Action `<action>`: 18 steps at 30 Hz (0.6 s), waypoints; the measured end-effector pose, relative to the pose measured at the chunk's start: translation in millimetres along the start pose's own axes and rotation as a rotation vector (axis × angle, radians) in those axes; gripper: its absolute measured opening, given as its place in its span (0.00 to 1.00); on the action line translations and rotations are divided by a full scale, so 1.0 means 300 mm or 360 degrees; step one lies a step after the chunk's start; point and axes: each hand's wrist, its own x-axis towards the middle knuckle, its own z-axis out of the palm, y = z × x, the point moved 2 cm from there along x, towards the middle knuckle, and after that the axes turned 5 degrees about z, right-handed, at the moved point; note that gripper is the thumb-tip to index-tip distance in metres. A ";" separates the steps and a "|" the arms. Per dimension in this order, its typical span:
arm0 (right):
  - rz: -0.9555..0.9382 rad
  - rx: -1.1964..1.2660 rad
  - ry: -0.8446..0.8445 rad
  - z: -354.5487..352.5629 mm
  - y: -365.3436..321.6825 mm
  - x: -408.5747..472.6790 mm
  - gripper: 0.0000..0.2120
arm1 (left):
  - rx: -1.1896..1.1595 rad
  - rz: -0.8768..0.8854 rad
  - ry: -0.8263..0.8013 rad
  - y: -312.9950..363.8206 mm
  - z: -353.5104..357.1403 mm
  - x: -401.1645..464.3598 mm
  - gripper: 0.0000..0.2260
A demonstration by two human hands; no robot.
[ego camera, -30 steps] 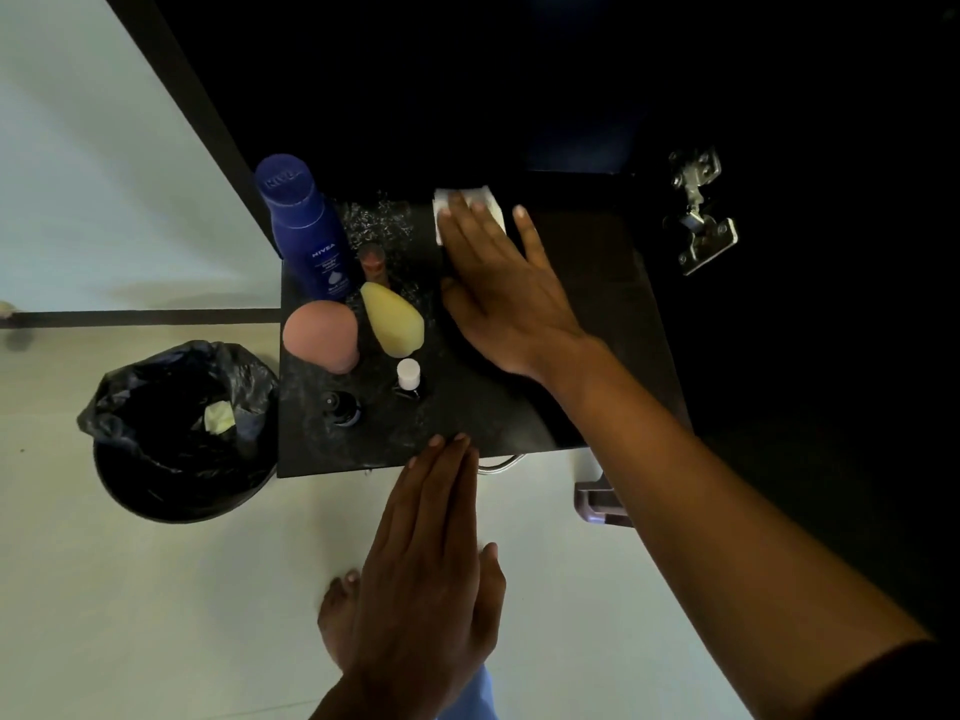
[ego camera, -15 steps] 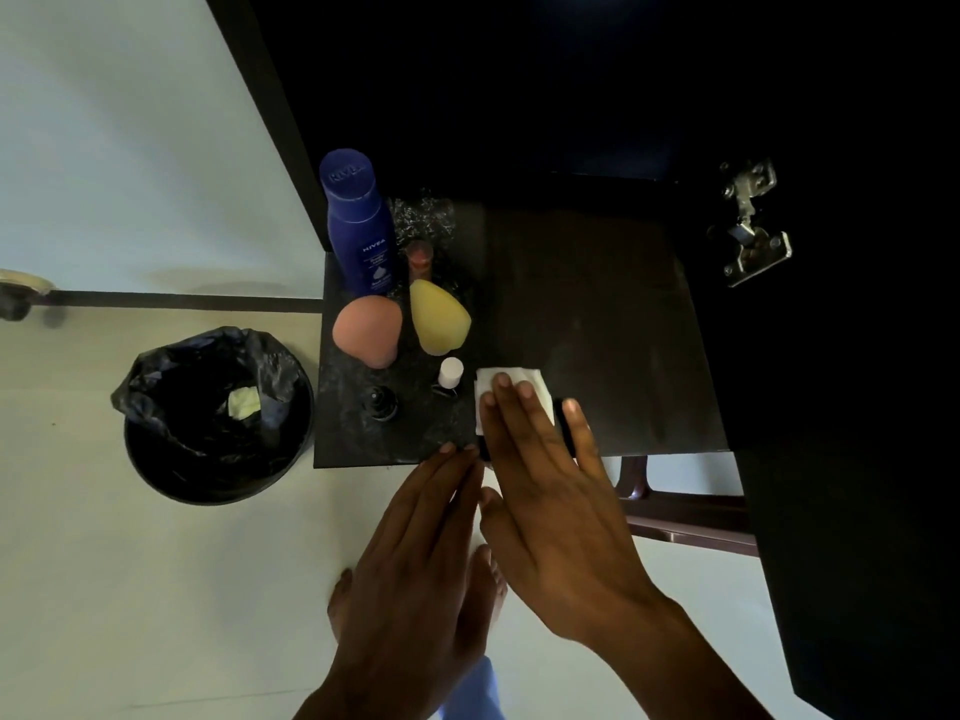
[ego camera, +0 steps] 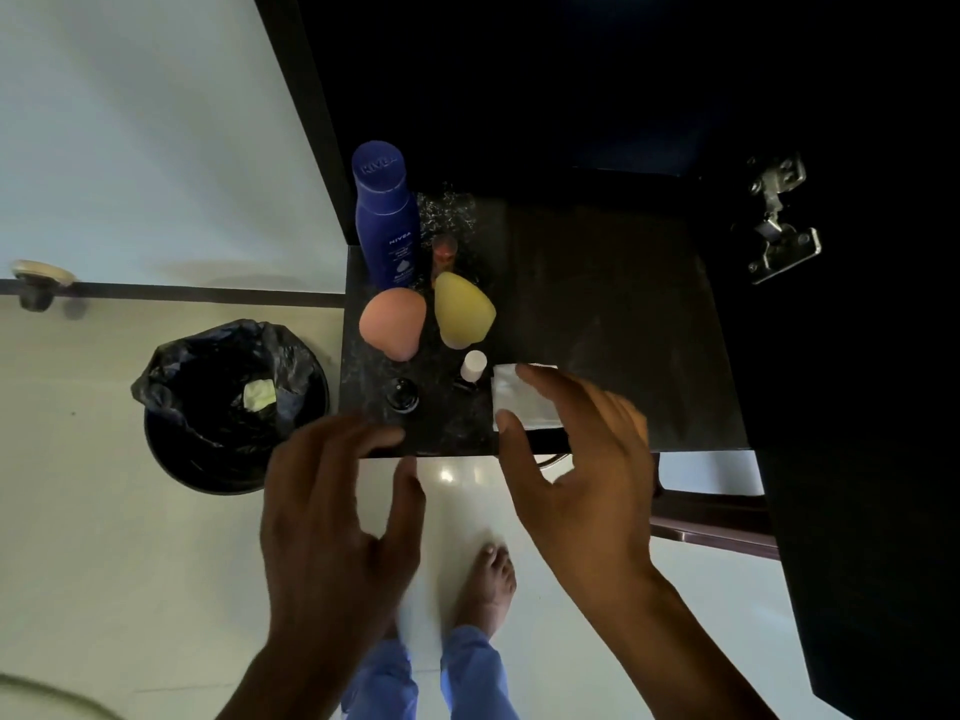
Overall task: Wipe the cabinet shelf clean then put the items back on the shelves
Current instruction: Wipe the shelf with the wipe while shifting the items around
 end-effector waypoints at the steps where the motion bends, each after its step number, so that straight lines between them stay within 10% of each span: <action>1: 0.0067 0.0011 0.0004 0.018 -0.011 0.011 0.17 | -0.0004 -0.0089 0.0004 -0.009 0.004 0.019 0.15; 18: 0.0222 0.0082 0.0036 0.088 -0.076 0.044 0.10 | 0.0056 -0.0083 -0.0002 0.036 0.057 0.073 0.13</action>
